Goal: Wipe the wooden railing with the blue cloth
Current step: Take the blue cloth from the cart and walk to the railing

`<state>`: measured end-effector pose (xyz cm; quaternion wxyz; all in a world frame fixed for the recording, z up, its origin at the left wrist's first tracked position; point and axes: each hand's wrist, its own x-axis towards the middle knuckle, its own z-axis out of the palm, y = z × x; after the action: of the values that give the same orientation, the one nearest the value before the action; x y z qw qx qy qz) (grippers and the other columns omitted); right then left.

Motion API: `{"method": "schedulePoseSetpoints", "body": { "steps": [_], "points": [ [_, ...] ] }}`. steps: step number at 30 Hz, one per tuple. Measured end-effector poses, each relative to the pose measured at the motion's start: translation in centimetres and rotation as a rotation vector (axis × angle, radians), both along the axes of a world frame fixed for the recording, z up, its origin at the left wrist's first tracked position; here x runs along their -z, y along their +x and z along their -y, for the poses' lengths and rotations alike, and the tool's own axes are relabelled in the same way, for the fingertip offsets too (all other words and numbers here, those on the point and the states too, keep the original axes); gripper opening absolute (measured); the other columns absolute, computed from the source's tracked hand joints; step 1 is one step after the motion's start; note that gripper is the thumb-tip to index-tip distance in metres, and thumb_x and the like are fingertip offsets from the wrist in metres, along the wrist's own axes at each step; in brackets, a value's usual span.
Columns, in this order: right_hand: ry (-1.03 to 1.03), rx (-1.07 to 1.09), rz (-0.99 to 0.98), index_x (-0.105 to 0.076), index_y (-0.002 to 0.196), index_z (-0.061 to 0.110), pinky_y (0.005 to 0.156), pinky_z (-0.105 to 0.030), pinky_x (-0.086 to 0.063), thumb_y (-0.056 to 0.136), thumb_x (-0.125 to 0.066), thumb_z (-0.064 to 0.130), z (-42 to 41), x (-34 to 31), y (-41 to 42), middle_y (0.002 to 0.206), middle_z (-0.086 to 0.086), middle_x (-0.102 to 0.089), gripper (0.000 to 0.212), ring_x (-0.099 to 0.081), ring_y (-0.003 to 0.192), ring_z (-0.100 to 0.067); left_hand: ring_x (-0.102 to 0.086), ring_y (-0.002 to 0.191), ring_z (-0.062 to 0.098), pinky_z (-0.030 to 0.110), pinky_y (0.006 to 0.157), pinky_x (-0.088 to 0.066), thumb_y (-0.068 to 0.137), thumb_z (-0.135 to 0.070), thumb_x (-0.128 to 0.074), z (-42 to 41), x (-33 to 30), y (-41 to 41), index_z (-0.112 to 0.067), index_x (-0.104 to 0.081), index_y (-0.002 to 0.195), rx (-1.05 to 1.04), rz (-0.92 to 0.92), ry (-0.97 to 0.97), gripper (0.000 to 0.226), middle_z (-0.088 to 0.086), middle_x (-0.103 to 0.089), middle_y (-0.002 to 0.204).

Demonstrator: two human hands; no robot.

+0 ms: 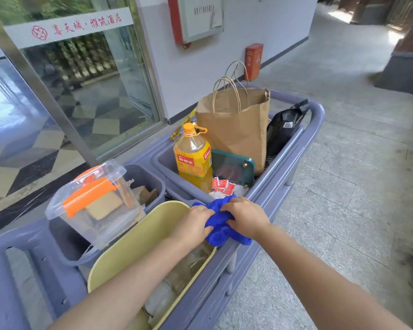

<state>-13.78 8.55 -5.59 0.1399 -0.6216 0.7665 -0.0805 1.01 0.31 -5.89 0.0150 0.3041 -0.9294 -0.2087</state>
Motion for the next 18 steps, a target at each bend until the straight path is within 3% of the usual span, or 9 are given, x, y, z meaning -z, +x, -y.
{"method": "schedulePoseSetpoints", "body": {
  "steps": [2,8,14,18],
  "points": [
    [-0.029,0.044,0.026,-0.059,0.11,0.023,0.075,-0.036,-0.046,0.08,-0.054,0.02,-0.5,-0.3,-0.1,0.108,-0.003,-0.061,0.031,-0.051,0.107,-0.025,-0.052,0.108,0.03,0.036,0.086,-0.043,0.08,-0.012,-0.058,0.1,-0.7,-0.2,-0.007,-0.059,0.111,0.029,0.011,0.005,0.031,0.014,-0.06,0.113],
    [-0.144,0.268,0.099,-0.061,0.11,0.028,0.077,-0.028,-0.043,0.074,-0.063,0.027,-4.5,-2.9,-2.8,0.11,0.001,-0.066,0.036,-0.058,0.104,-0.023,-0.054,0.111,0.023,0.03,0.092,-0.041,0.079,-0.019,-0.065,-0.8,-5.1,-3.7,-0.014,-0.061,0.116,0.194,-0.059,-0.014,0.037,0.009,-0.063,0.12],
    [-0.208,0.498,0.147,-0.064,0.092,0.025,0.067,-0.029,-0.047,0.067,-0.069,0.025,-12.4,-8.3,-6.8,0.085,0.001,-0.067,0.025,-0.058,0.079,-0.019,-0.055,0.109,0.02,0.024,0.092,-0.039,0.077,-0.02,-0.067,-5.2,-9.7,-10.3,-0.015,-0.063,0.114,0.423,-0.13,-0.007,0.037,0.007,-0.064,0.117],
    [-0.23,0.628,0.152,-0.066,0.087,0.022,0.077,-0.036,-0.053,0.065,-0.072,0.024,-19.3,-12.6,-8.5,0.084,0.003,-0.069,0.023,-0.061,0.081,-0.017,-0.058,0.089,0.015,0.014,0.074,-0.039,0.071,-0.021,-0.072,-9.6,-12.5,-14.8,-0.018,-0.067,0.101,0.57,-0.173,0.077,0.03,0.001,-0.066,0.099]
  ]
}}
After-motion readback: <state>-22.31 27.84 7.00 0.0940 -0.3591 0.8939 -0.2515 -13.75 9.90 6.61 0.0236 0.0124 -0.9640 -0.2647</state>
